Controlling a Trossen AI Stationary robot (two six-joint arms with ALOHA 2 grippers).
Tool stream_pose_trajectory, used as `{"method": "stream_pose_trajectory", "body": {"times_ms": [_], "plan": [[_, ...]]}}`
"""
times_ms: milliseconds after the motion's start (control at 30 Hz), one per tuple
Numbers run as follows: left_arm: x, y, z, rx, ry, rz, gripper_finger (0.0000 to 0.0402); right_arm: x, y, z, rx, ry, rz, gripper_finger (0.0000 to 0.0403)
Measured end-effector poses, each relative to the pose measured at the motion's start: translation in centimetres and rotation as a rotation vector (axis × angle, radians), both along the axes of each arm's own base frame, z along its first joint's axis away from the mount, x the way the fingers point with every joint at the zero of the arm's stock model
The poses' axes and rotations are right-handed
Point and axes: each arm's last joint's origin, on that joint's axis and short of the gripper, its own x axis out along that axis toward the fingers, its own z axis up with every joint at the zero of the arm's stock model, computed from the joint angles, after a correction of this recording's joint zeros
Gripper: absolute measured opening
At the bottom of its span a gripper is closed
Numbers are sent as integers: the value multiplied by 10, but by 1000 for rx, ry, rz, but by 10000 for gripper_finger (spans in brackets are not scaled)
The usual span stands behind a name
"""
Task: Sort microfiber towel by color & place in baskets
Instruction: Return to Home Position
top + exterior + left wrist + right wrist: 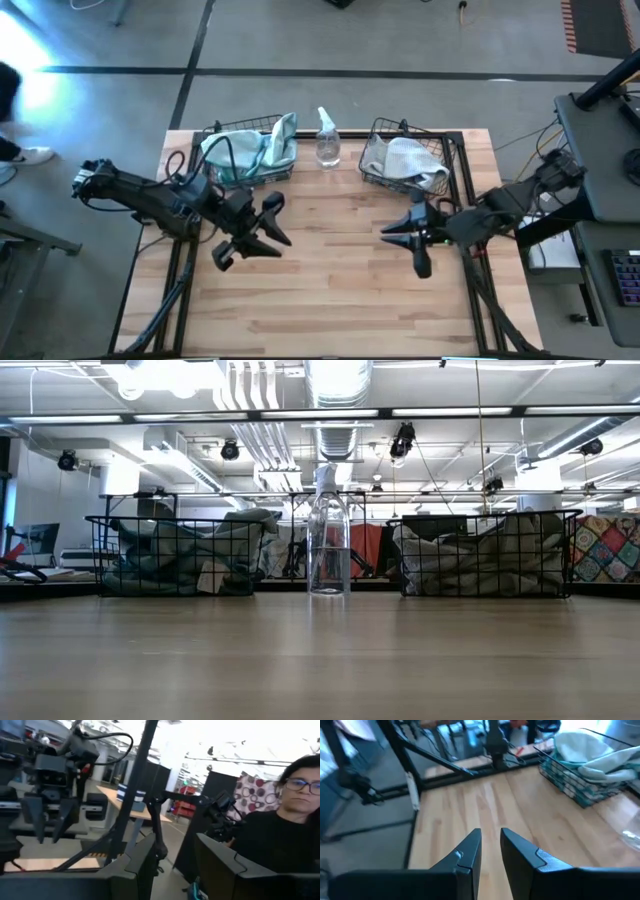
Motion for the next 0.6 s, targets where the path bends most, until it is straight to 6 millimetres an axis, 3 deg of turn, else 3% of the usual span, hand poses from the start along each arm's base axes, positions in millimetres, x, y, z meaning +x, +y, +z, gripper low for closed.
{"method": "stream_pose_trajectory", "body": {"times_ms": [167,367,600], "plan": [[-13,5,-20,-29,-34,51,121,-15,-8,-14,60,-85,24,66],[-41,13,-50,-82,-177,54,121,-31,-17,-29,97,-151,24,66],[-68,21,-80,-114,-217,68,121,-44,-24,-46,116,-178,21,66]]}}
